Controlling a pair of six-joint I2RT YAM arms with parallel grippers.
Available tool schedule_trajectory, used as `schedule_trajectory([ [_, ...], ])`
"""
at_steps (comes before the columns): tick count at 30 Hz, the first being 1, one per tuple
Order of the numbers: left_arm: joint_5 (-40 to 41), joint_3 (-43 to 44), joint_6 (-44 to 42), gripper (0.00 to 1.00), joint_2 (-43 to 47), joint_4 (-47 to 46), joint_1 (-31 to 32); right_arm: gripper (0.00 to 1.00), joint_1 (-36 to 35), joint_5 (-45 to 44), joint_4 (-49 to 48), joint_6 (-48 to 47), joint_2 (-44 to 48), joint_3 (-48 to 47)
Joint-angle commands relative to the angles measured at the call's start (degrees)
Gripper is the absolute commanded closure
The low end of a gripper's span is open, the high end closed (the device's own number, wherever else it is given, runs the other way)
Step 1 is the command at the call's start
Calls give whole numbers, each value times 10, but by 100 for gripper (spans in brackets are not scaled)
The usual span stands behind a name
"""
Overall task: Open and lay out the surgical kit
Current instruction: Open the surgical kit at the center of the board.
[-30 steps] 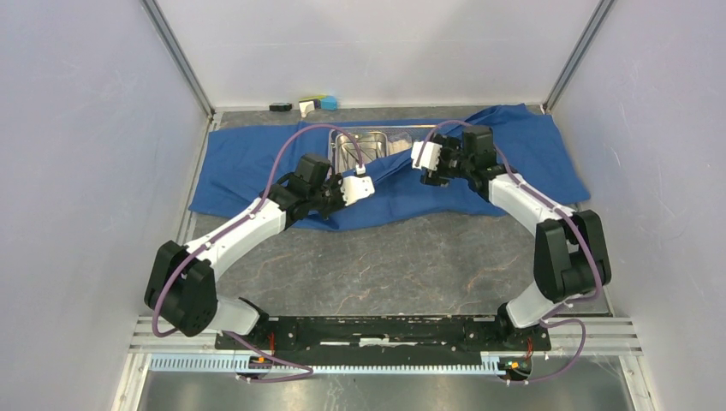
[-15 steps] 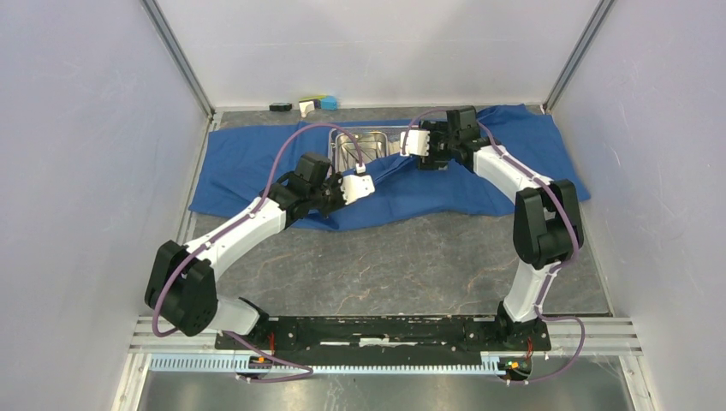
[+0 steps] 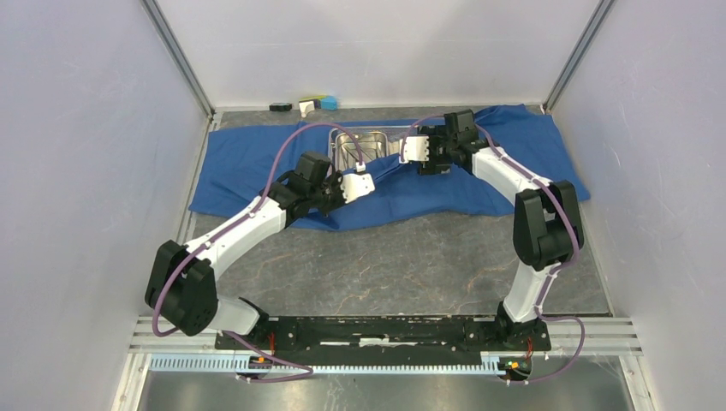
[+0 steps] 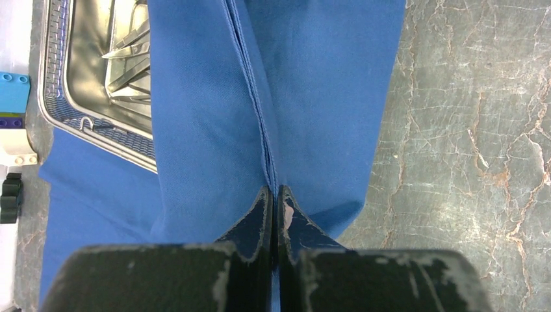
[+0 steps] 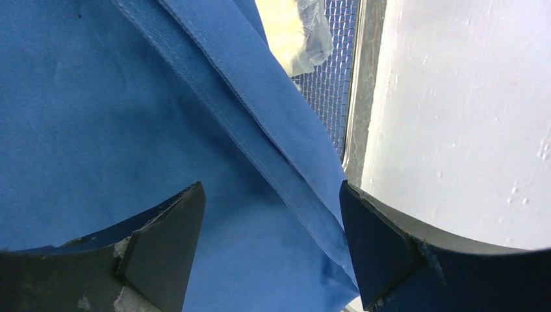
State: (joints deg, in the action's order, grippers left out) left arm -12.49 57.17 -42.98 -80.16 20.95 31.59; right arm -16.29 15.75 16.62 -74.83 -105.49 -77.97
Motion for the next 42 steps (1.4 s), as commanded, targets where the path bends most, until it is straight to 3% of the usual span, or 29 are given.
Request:
schedule_trajectory([
  [1, 5, 22, -24, 98, -1, -1, 0, 17, -8, -20, -18, -21, -15, -38],
  [14, 6, 21, -33, 98, -5, 1, 0, 18, -22, -63, 1, -57, -86, -108],
  [19, 9, 18, -35, 98, -4, 1, 0, 22, -24, -80, 11, -72, -100, -125],
  [32, 46, 20, -55, 98, -4, 1, 0, 72, -24, -123, 44, -85, -85, -118],
  [35, 59, 21, -63, 98, 1, 2, 0, 98, -24, -139, 37, -80, -60, -97],
  [42, 76, 53, -77, 98, 16, 54, 0, 100, -25, -168, 25, -54, 39, -2],
])
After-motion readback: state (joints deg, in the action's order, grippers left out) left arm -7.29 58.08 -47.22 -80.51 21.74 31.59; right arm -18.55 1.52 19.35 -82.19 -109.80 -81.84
